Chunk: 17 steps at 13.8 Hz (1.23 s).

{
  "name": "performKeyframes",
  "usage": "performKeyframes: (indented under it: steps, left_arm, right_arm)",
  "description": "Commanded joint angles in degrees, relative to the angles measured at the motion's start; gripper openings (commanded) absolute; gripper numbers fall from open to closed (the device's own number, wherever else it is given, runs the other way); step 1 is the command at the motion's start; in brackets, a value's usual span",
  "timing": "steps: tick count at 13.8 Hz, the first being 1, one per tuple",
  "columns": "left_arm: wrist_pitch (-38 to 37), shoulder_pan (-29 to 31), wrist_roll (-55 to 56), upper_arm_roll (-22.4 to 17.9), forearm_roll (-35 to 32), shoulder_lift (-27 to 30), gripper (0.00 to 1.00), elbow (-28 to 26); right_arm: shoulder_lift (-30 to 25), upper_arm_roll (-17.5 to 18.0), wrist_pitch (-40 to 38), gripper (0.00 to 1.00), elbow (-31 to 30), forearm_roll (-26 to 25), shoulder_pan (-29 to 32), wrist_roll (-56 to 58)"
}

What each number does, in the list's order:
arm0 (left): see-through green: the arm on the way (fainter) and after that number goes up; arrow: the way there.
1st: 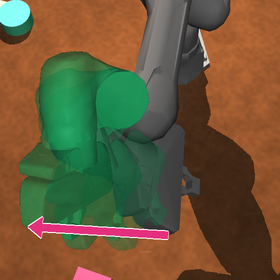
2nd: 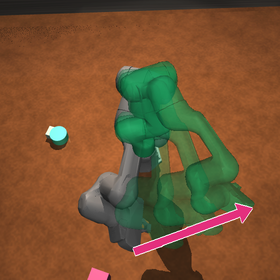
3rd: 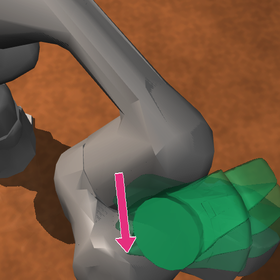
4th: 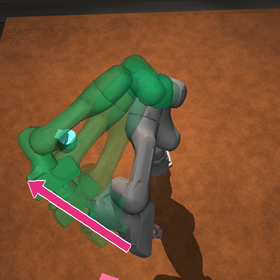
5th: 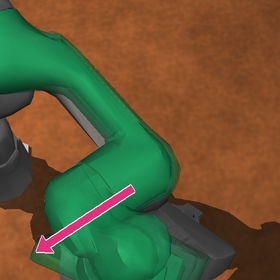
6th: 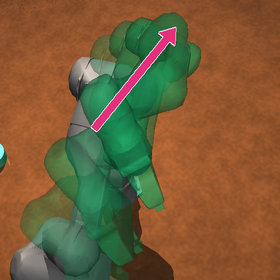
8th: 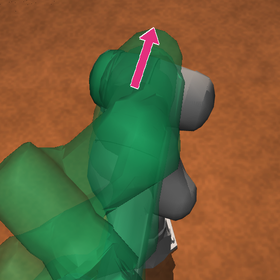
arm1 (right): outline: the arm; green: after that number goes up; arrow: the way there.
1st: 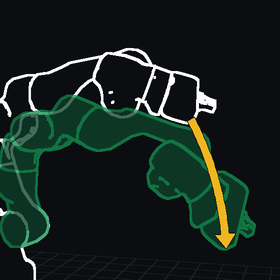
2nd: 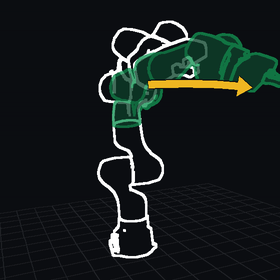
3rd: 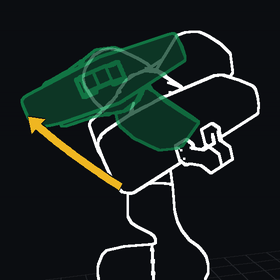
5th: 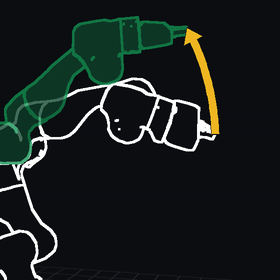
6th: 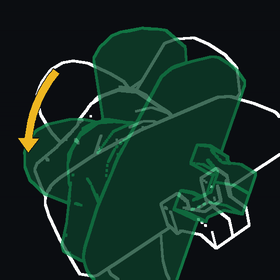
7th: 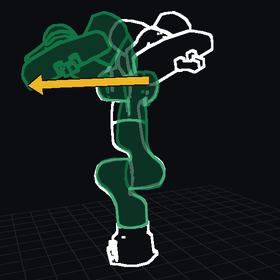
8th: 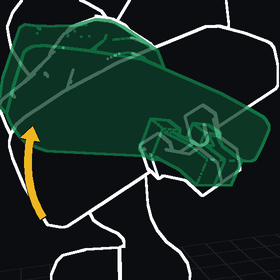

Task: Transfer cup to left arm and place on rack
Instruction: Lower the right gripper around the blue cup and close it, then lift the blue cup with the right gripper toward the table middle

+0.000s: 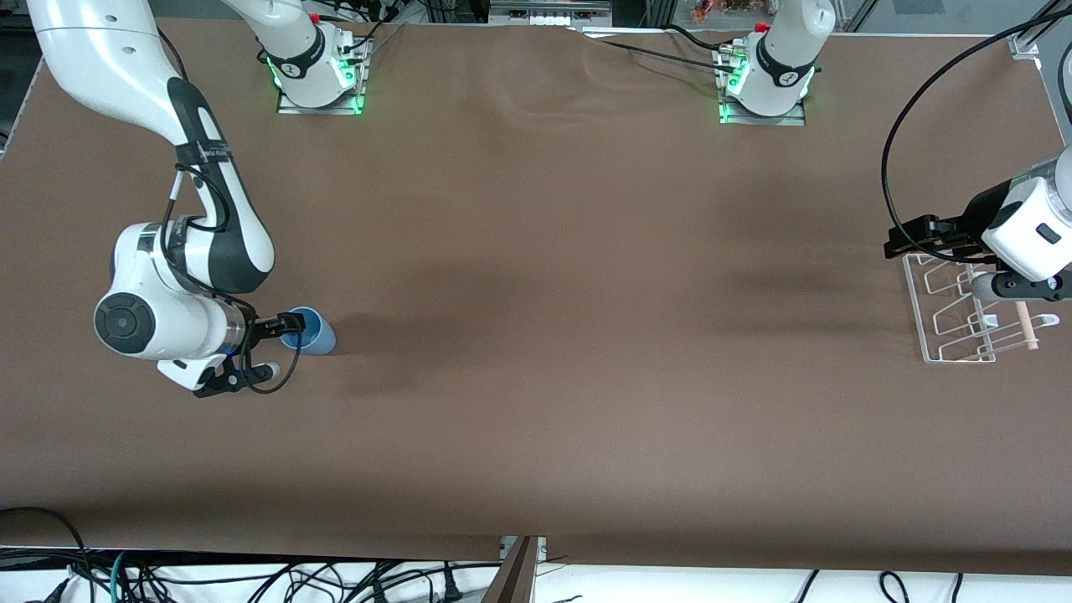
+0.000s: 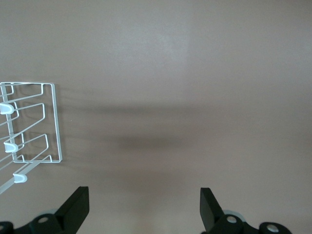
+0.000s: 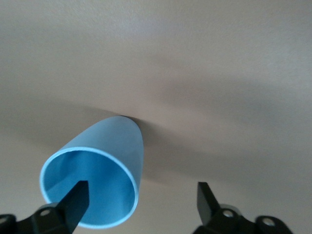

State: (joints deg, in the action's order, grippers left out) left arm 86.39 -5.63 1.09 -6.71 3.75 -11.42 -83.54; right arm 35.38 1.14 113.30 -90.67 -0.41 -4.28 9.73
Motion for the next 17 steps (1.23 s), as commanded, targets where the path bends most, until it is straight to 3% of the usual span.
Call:
performKeyframes:
  steps: [1,3,4,7,11,14,16,17]
  left_arm:
    - [-0.88,0.1,0.49,0.03,0.82,-0.71,1.0,1.8]
    - [-0.79,0.1,0.5,0.03,0.74,-0.71,1.0,1.8]
    - [-0.79,0.1,0.41,0.03,0.74,-0.71,1.0,1.8]
    - [-0.79,0.1,0.41,0.03,0.74,-0.71,1.0,1.8]
    - [-0.79,0.1,0.49,0.03,0.82,-0.71,1.0,1.8]
    - [-0.79,0.1,0.5,0.03,0.74,-0.71,1.0,1.8]
    - [-0.79,0.1,0.41,0.03,0.82,-0.71,1.0,1.8]
    - [-0.79,0.1,0.41,0.03,0.82,-0.71,1.0,1.8]
  right_arm:
    - [2.14,0.09,0.26,0.4,0.84,0.49,0.23,0.73]
    - [3.02,0.18,0.43,0.08,0.84,0.84,0.15,0.11]
    - [3.55,0.18,0.44,0.0,0.93,0.84,-0.11,-0.32]
    - [3.29,0.7,-0.18,0.0,1.19,2.85,-0.55,-5.31]
    - [1.18,3.95,-9.99,0.0,5.57,15.05,-2.05,-22.44]
    - [1.18,9.12,-18.98,0.0,12.86,27.09,-2.14,-35.96]
    - [1.96,14.74,-17.24,0.0,18.13,33.6,-2.57,-49.04]
    - [2.06,16.33,-13.92,0.0,20.59,33.8,-4.23,-54.59]
